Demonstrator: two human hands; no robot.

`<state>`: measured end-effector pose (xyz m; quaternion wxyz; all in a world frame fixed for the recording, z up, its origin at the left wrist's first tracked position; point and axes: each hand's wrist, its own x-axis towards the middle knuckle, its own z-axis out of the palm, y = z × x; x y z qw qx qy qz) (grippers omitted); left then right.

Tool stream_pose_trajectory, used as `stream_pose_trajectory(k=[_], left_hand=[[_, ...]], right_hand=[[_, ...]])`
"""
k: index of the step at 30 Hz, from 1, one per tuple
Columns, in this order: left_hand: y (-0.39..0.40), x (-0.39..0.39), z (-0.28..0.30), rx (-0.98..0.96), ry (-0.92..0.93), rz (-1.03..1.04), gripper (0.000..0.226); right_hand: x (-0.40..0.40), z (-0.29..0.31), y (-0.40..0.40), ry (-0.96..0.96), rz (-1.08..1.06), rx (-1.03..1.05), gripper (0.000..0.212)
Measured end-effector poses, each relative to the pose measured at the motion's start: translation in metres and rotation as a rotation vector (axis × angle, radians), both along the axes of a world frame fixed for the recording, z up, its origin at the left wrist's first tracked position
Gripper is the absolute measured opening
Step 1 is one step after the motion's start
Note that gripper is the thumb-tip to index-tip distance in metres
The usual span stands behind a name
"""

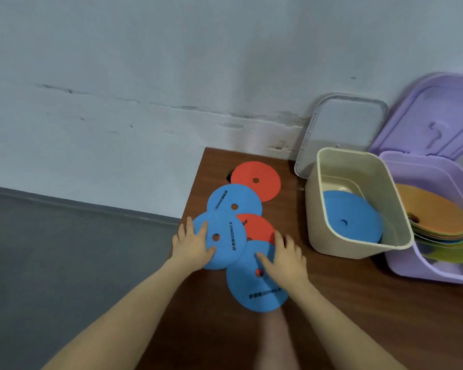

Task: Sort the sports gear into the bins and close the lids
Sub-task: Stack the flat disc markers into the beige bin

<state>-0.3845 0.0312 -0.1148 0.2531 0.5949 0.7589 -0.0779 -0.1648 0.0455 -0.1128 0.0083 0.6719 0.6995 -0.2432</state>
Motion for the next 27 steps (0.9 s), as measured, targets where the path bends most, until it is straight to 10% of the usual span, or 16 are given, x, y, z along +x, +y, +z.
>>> stream_pose_trajectory(k=[13,22,27], left_hand=[[-0.031,0.007,-0.014,0.197,-0.086,-0.193,0.082],[-0.046,0.037,-0.014,0.201,-0.363,-0.175,0.077],[-0.049,0.053,-0.015,0.255,-0.107,-0.306,0.081]], right_hand=[[-0.049,-0.025,-0.034,0.153,-0.528,-0.011,0.07],[-0.015,-0.024,-0.051,0.162,-0.316,0.067,0.072],[-0.001,-0.025,-0.06,0.057,-0.376,0.082,0.081]])
